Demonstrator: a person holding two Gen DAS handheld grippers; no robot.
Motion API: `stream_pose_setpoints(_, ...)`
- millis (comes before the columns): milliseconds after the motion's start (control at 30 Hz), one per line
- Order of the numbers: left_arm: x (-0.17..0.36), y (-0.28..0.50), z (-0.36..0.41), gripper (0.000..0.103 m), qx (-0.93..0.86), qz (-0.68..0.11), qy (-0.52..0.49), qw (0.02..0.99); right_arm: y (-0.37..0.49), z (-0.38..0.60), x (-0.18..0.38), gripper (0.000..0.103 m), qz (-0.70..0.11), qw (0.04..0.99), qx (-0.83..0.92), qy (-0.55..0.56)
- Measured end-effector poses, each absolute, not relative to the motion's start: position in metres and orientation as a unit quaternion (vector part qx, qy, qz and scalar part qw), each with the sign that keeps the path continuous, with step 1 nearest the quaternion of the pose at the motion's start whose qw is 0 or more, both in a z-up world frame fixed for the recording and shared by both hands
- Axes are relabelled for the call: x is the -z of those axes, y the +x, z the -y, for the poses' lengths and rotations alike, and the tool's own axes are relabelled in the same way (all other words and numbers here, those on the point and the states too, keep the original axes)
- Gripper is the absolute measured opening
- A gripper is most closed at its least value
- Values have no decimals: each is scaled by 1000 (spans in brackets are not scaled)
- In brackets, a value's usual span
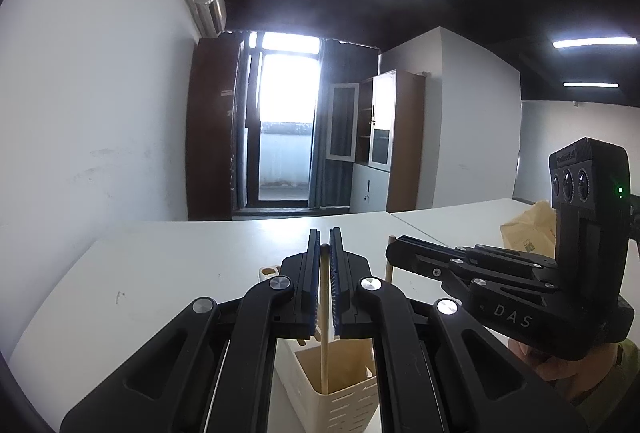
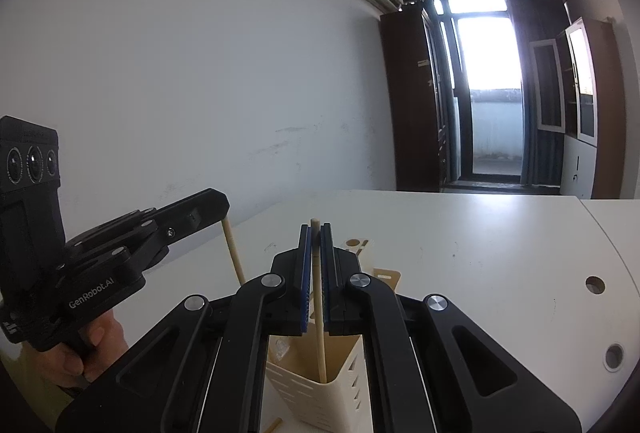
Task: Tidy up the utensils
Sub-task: 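Lift the chopstick with the right gripper and carry it over the caddy, then lower the chopstick into the caddy and open the right gripper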
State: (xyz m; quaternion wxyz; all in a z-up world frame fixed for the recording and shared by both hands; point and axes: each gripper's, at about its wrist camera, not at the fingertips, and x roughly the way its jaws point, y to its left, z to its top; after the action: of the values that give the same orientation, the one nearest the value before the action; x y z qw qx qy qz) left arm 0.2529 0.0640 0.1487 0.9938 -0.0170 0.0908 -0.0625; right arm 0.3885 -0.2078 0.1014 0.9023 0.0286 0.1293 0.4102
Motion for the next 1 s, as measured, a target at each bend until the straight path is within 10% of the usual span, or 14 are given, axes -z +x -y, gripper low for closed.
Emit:
stream_pose_setpoints(800, -127, 256, -68, 9, 78, -126, -21, 989, 371, 218, -97, 6, -158, 903, -399, 28)
stream_pose_setpoints(1000, -128, 247, -74, 12, 71, -119, -33, 990, 371, 224, -100, 22, -159, 905, -393, 37)
